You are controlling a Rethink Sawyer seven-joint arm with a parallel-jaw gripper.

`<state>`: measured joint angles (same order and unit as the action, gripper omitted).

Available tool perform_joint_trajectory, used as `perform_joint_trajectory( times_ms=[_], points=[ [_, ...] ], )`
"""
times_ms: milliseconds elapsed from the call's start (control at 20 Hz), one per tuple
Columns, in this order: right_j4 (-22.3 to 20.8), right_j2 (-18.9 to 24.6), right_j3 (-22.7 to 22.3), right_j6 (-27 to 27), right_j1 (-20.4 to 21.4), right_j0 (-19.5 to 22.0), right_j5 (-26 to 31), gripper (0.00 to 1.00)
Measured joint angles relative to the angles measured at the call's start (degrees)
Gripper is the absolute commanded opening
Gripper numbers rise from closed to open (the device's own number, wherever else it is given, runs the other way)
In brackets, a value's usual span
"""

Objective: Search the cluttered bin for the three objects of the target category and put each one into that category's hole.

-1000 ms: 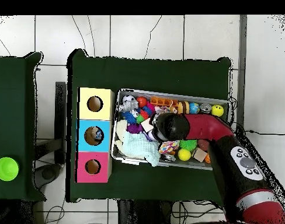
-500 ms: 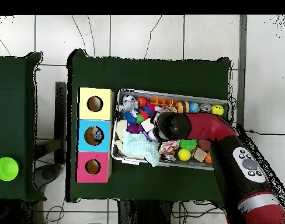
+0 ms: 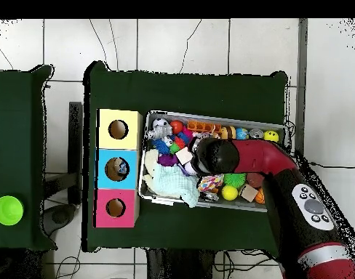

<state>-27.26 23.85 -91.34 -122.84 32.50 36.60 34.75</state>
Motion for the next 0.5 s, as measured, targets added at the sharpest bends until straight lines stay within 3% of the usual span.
perform_joint_trajectory(
  times_ms=[500],
  points=[
    [2.6,0.0,-0.2,0.0,2.6,-0.8,0.0,0.00]
  ],
)
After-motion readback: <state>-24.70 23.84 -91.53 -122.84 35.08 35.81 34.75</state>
